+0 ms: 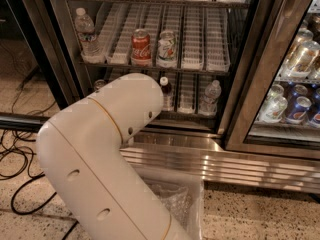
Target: Pick 7up can from bottom shelf of fridge
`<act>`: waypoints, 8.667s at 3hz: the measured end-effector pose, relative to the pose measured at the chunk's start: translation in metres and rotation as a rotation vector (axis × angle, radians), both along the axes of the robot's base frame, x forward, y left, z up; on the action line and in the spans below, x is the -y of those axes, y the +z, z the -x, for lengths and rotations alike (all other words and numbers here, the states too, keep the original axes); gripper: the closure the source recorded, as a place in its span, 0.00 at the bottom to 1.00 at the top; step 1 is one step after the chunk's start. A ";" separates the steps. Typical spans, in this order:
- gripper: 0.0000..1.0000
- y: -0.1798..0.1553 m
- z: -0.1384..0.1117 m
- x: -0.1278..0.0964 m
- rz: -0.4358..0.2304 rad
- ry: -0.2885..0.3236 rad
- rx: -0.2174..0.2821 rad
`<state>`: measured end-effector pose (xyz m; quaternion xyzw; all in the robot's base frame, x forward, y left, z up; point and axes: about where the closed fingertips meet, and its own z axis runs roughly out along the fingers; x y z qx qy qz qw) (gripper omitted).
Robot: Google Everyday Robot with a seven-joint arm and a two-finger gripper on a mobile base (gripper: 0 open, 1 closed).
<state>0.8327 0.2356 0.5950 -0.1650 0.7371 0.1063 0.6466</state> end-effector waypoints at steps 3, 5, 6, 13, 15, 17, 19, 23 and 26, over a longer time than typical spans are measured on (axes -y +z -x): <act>0.27 0.009 -0.050 -0.009 -0.032 -0.033 0.031; 0.46 0.007 -0.070 0.012 -0.019 -0.083 0.039; 0.69 0.007 -0.064 0.020 -0.034 -0.079 0.050; 1.00 0.042 -0.017 0.037 -0.352 -0.026 -0.137; 1.00 0.049 -0.007 0.034 -0.384 -0.019 -0.163; 1.00 0.036 0.066 0.053 -0.507 -0.127 -0.400; 1.00 0.014 0.106 0.058 -0.532 -0.159 -0.543; 1.00 -0.039 0.225 0.141 -0.803 -0.398 -0.736; 1.00 -0.065 0.305 0.137 -0.967 -0.495 -0.935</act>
Offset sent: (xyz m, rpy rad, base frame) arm 0.0354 0.0093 0.0150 0.0403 -0.0348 -0.0310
